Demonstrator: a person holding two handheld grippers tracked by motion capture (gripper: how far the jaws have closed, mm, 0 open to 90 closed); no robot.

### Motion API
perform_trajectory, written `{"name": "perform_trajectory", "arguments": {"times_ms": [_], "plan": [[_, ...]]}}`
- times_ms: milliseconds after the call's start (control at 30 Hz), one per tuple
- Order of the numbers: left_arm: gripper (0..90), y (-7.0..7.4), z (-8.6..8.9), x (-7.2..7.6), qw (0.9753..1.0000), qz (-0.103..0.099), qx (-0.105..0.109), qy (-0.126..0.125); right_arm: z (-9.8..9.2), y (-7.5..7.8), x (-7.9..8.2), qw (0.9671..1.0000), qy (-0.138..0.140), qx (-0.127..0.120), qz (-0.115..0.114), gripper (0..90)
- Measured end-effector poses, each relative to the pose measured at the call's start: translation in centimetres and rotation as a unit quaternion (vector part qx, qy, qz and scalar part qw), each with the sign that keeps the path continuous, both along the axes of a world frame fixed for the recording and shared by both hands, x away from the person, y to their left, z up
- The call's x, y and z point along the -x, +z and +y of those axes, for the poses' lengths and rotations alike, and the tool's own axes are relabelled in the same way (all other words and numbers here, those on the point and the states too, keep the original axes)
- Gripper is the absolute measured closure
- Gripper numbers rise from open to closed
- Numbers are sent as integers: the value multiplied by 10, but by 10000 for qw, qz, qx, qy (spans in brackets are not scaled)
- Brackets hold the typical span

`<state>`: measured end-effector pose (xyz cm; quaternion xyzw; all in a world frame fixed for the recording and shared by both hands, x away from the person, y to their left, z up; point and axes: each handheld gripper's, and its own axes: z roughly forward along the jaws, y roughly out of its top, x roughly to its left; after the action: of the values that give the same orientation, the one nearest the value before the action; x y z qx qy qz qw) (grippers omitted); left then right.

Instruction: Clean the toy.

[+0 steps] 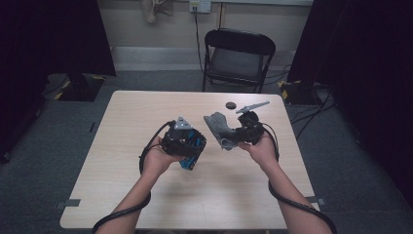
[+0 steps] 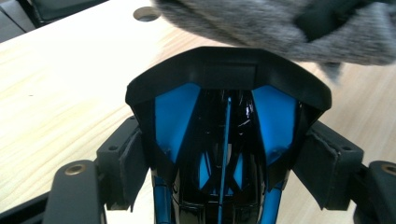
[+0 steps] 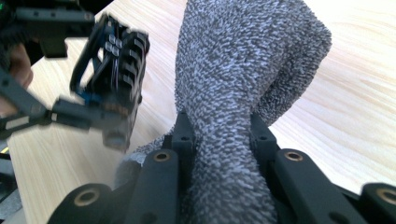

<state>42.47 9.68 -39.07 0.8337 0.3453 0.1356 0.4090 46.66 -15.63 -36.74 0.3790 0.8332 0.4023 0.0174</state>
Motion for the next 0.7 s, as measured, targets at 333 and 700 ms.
{"name": "perform_trajectory", "arguments": {"times_ms": [333, 700], "plan": [[255, -5, -2, 2, 9999, 111, -12, -79, 25, 4, -5, 9994, 325, -38, 88, 715], [255, -8, -1, -2, 9998, 101, -97, -114, 36, 6, -1, 9973, 715, 90, 169, 716]]}}
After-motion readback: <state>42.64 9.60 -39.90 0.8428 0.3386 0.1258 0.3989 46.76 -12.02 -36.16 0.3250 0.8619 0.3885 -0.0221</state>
